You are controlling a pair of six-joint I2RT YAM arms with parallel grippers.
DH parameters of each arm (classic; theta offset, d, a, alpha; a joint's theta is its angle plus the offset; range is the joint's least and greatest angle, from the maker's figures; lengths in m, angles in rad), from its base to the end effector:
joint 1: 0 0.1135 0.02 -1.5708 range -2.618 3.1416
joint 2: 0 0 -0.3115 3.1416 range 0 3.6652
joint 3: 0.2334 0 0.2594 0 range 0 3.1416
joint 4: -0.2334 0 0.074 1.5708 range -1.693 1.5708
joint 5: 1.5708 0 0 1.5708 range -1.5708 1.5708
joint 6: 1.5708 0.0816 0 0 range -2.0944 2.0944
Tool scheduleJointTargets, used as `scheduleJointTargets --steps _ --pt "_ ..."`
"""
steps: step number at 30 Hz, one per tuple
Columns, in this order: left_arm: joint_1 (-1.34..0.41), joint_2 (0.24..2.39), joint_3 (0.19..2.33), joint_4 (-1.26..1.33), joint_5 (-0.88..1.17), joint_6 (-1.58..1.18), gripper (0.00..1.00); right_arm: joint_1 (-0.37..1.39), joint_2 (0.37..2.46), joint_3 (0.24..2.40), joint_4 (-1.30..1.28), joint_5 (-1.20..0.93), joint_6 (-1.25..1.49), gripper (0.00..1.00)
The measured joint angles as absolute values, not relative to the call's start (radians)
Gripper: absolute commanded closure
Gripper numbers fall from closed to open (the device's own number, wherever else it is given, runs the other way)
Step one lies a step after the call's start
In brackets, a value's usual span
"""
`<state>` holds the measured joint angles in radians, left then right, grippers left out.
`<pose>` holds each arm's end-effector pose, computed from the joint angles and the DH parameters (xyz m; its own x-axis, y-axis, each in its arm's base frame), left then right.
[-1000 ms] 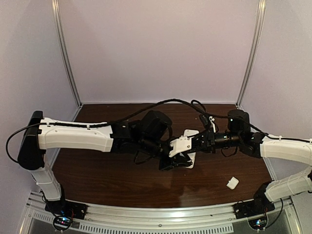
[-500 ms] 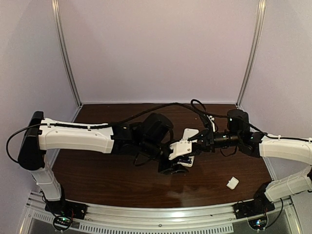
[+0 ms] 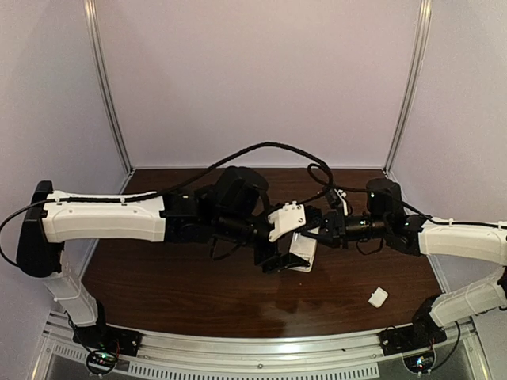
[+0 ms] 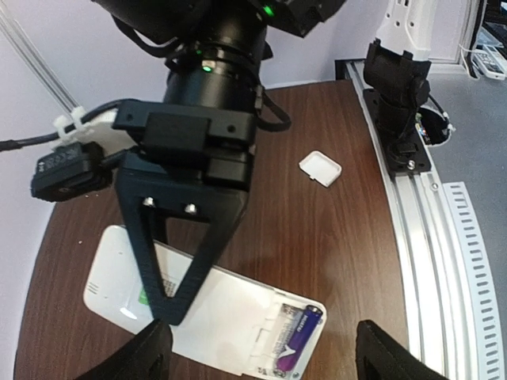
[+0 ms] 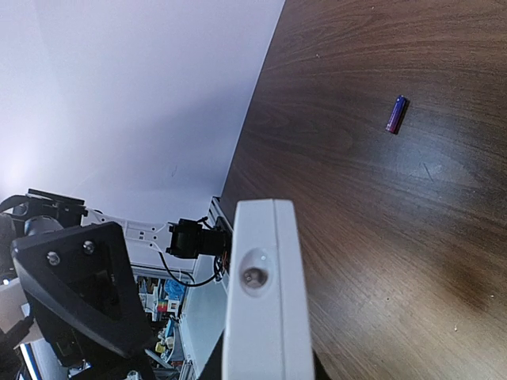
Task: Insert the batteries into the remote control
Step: Load the battery into the battery compartment.
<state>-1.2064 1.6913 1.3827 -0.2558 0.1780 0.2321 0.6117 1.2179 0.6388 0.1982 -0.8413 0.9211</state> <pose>0.1456 -0.4223 0.3207 0.0383 0.5349 -0.8440 0.9907 0.0903 0.1022 0.1907 0.2081 0.2702 -0.9400 -0.0111 -0.3409 -0.3319 0.2596 0.9069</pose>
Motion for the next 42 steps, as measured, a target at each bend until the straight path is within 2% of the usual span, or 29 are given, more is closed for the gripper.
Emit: scheduleJointTargets --steps 2,3,11,19,28,42 --pt "-1.204 1.675 1.379 -0.240 0.155 0.212 0.03 0.612 1.218 0.639 0.198 -0.841 0.921 1.00" --pt "-1.203 1.668 1.376 -0.234 0.146 0.195 0.03 0.612 1.218 0.639 0.198 -0.841 0.921 1.00" --pt "-1.148 1.563 1.196 -0.152 0.088 -0.137 0.02 0.611 1.218 0.639 0.203 -0.835 0.922 1.00" --pt "-1.032 1.518 1.004 0.037 0.289 -0.523 0.03 0.612 1.218 0.639 0.220 -0.820 0.923 1.00" --pt "-1.039 1.620 1.024 0.164 0.405 -0.733 0.02 0.612 1.218 0.639 0.231 -0.807 0.924 1.00" --pt "-1.101 1.730 1.137 0.173 0.448 -0.770 0.09 0.612 1.219 0.639 0.228 -0.793 0.923 1.00"
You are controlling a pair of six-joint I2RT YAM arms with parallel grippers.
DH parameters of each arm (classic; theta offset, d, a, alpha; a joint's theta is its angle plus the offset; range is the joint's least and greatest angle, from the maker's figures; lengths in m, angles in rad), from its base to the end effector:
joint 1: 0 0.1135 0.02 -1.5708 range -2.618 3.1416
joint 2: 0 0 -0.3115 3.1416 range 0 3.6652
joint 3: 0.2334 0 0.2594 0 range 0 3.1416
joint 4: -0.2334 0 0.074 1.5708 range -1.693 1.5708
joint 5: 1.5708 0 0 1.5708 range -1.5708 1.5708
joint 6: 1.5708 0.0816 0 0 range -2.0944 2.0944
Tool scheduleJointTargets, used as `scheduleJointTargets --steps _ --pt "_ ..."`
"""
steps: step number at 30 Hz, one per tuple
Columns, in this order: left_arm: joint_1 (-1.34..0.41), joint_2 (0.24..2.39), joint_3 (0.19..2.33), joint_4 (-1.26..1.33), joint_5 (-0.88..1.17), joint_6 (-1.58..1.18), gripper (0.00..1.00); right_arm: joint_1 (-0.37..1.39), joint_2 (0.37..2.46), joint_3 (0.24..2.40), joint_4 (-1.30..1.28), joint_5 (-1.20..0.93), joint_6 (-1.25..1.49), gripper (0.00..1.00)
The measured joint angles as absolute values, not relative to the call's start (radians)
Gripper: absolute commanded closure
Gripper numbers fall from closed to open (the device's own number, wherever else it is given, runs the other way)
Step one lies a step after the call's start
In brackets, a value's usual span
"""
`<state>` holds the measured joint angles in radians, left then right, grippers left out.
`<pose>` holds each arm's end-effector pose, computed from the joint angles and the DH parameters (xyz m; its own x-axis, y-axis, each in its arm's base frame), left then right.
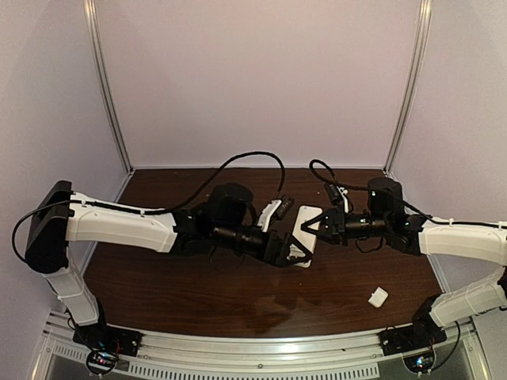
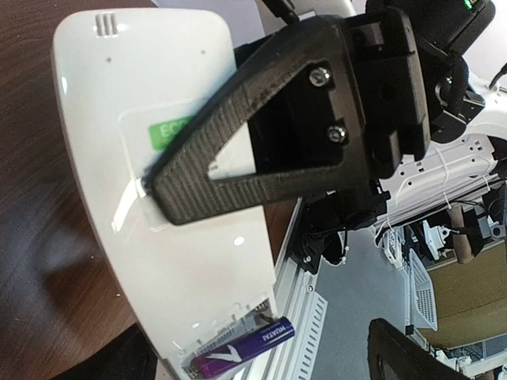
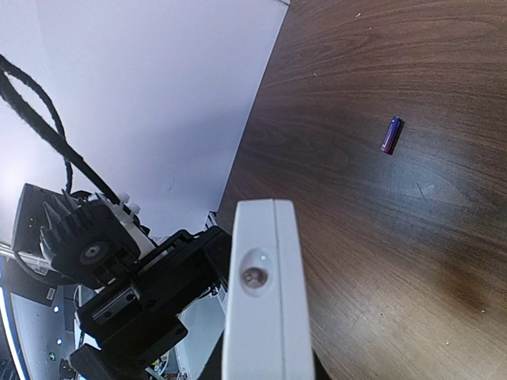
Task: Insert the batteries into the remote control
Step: Load the battery into the battery compartment.
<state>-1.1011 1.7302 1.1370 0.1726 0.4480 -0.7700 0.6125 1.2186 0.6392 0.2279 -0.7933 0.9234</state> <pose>0.1708 -0.4145 0.2695 -0.8167 0.2229 -0.5322 0.5768 0.2932 -0.7624 0.1955 0.2084 0.2727 -0.9283 0.0316 -0.3705 -0.3487 0.2721 0.8969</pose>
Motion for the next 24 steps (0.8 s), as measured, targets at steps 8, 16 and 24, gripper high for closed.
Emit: scheduleJointTargets --steps 8,16,24 --pt "-1.103 1.753 1.157 0.156 0.445 -0.768 0.14 0.612 1.223 0.648 0.218 -0.785 0.920 1.00" --pt "-1.103 1.774 1.170 0.148 0.441 -0.767 0.27 0.612 1.223 0.648 0.213 -0.785 0.920 1.00" --pt "-1.101 1.785 1.170 0.147 0.431 -0.770 0.40 0.613 1.223 0.648 0.212 -0.786 0.920 1.00"
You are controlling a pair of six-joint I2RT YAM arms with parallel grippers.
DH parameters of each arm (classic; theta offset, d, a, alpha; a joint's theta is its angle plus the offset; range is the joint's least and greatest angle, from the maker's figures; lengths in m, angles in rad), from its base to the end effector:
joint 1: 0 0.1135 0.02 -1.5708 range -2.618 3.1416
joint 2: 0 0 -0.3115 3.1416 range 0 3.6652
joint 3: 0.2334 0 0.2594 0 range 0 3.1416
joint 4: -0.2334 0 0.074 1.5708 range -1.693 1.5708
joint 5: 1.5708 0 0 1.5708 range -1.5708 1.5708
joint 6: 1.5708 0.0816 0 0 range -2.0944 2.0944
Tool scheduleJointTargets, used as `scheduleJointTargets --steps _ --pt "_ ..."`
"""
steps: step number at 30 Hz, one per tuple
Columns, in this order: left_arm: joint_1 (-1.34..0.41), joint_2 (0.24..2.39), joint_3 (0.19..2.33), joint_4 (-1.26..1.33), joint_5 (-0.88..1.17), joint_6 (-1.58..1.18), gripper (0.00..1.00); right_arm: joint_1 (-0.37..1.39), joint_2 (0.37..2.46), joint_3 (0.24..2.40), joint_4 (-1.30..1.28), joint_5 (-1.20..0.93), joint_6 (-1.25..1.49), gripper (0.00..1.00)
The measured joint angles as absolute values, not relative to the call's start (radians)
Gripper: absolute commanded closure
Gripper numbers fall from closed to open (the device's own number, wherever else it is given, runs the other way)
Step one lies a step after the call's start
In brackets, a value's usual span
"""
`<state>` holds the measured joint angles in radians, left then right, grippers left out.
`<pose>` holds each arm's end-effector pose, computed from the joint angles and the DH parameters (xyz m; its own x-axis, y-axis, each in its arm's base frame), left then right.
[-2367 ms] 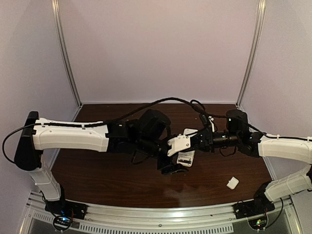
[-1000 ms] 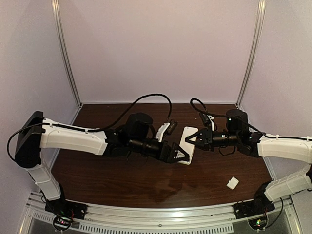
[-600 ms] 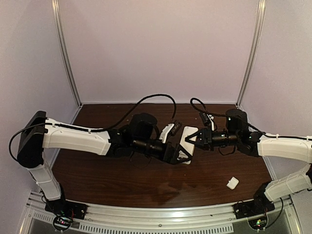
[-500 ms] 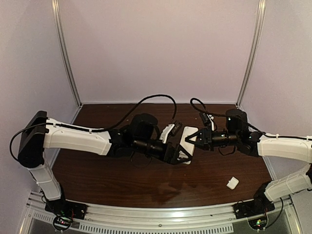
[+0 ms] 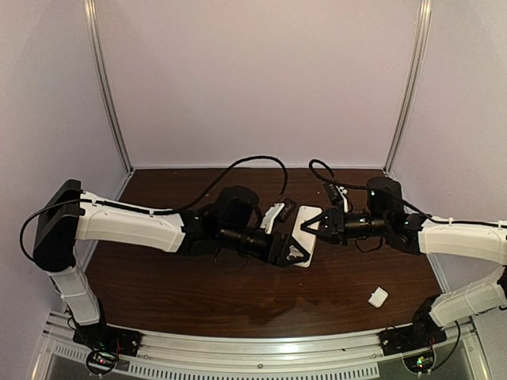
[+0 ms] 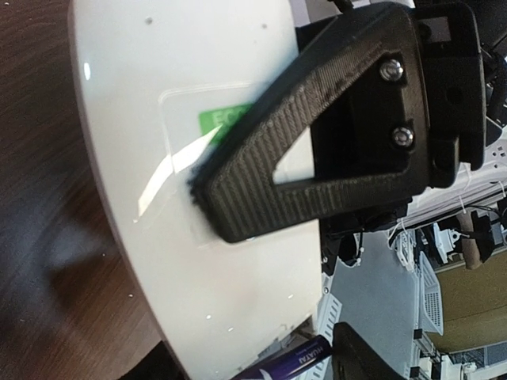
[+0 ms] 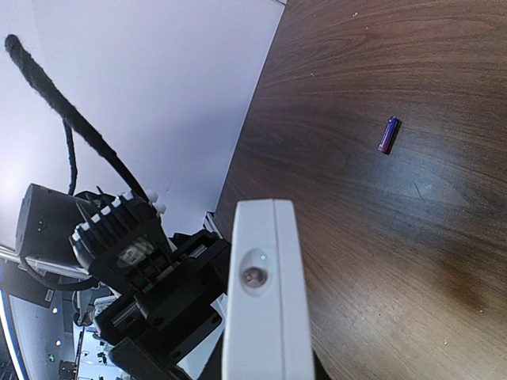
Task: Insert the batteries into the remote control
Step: Load the battery into the battery compartment.
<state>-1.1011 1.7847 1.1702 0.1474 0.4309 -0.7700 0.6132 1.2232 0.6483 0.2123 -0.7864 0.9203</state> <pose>0.1774 -0.4249 0.2547 -0.8278 0.2335 -0.5101 0.5610 0.3360 -0.7566 0.1969 0.2092 0.2728 -0.9299 0.0330 -0.3664 -0.3431 0.2816 0.8961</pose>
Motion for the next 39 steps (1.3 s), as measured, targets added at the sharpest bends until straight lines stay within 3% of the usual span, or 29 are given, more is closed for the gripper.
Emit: scheduleJointTargets --steps 7,18,20,26,29,39 --pt "-1.100 1.785 1.170 0.145 0.426 -0.777 0.47 0.613 1.223 0.649 0.213 -0.789 0.920 1.00" --pt "-1.082 1.785 1.161 0.154 0.464 -0.803 0.70 0.611 1.211 0.649 0.221 -0.824 0.886 1.00" --pt "-1.075 1.782 1.155 0.170 0.498 -0.807 0.69 0.610 1.203 0.649 0.224 -0.840 0.870 1.00" --pt "-1.078 1.781 1.154 0.187 0.501 -0.780 0.50 0.609 1.196 0.649 0.224 -0.831 0.891 1.00" --pt "-1.090 1.781 1.154 0.186 0.504 -0.756 0.45 0.609 1.196 0.649 0.236 -0.826 0.913 1.00" --pt "-1.087 1.781 1.153 0.187 0.535 -0.756 0.63 0.609 1.195 0.649 0.266 -0.846 0.902 1.00"
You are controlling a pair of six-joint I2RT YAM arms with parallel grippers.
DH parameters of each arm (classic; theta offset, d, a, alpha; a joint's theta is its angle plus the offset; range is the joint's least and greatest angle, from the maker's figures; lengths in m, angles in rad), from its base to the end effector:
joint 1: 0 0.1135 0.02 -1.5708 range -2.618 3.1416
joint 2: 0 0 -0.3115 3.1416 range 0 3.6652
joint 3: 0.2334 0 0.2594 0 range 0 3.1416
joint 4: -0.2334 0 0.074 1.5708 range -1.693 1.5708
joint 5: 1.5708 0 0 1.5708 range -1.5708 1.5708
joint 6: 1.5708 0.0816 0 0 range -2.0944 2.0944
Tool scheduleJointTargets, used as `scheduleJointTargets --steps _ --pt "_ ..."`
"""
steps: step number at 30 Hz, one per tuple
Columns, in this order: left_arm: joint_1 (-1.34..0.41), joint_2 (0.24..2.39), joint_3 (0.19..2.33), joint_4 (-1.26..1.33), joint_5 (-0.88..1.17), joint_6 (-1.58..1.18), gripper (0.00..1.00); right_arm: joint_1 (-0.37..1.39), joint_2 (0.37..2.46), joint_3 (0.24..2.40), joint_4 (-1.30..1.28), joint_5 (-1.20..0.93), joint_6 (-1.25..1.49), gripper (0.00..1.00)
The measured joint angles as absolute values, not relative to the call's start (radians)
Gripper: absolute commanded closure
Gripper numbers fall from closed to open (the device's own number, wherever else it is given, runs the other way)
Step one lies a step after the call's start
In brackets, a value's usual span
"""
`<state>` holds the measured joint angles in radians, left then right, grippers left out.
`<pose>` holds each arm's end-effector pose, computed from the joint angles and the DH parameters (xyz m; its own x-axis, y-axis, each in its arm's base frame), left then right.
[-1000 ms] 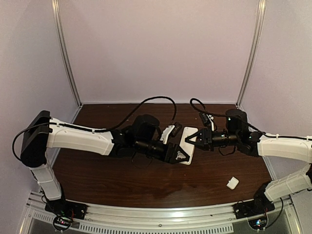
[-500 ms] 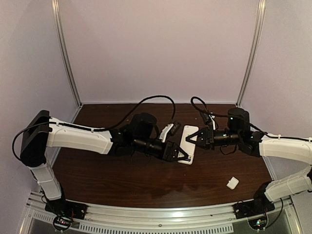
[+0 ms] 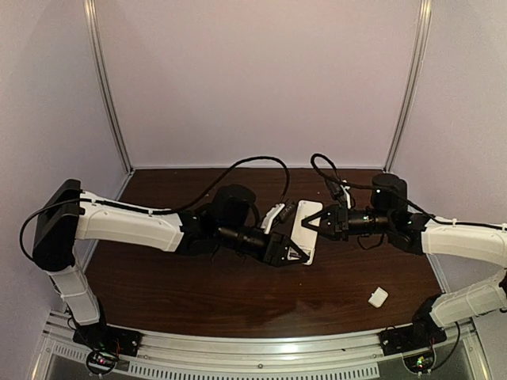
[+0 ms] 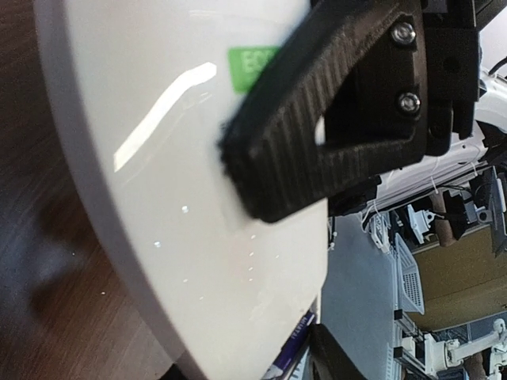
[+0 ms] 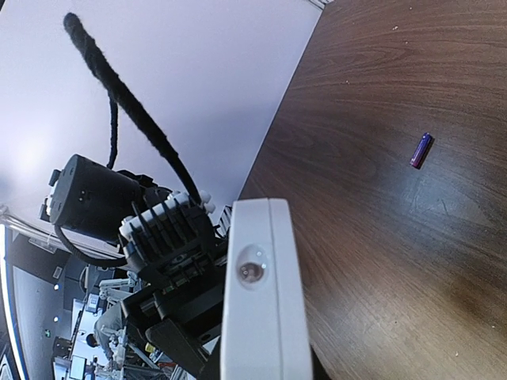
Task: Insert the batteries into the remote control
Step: Load the battery into the battery compartment, then adjust the battery at the center of the board.
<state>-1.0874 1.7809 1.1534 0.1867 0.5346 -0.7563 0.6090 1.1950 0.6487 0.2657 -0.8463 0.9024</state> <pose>0.1746 -0.4221 0.2570 -0.8140 0.2803 -0.5087 0.5739 0.2534 -0.7788 0.1911 0.2077 0.2879 -0.9015 0.0054 -0.4327 -0.4224 0.2061 0.8826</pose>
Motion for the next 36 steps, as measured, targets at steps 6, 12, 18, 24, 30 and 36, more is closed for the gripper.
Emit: scheduleJointTargets --steps 6,12,18,24,30,36 --pt "-1.081 1.781 1.134 0.232 0.556 -0.790 0.70 0.609 1.193 0.649 0.269 -0.852 0.896 1.00" --pt "-1.080 1.781 1.135 0.229 0.557 -0.798 0.48 0.609 1.188 0.649 0.269 -0.854 0.888 1.00" --pt "-1.077 1.778 1.158 0.154 0.513 -0.726 0.23 0.585 1.183 0.649 0.257 -0.837 0.912 1.00" --pt "-1.010 1.726 1.158 0.063 0.485 -0.662 0.22 0.496 1.142 0.641 0.214 -0.833 0.903 1.00" --pt "-0.883 1.643 1.160 -0.056 0.405 -0.574 0.25 0.401 1.096 0.603 0.163 -0.838 0.883 1.00" --pt "-0.807 1.703 1.239 -0.307 0.167 -0.461 0.38 0.374 1.087 0.581 0.138 -0.852 0.867 1.00"
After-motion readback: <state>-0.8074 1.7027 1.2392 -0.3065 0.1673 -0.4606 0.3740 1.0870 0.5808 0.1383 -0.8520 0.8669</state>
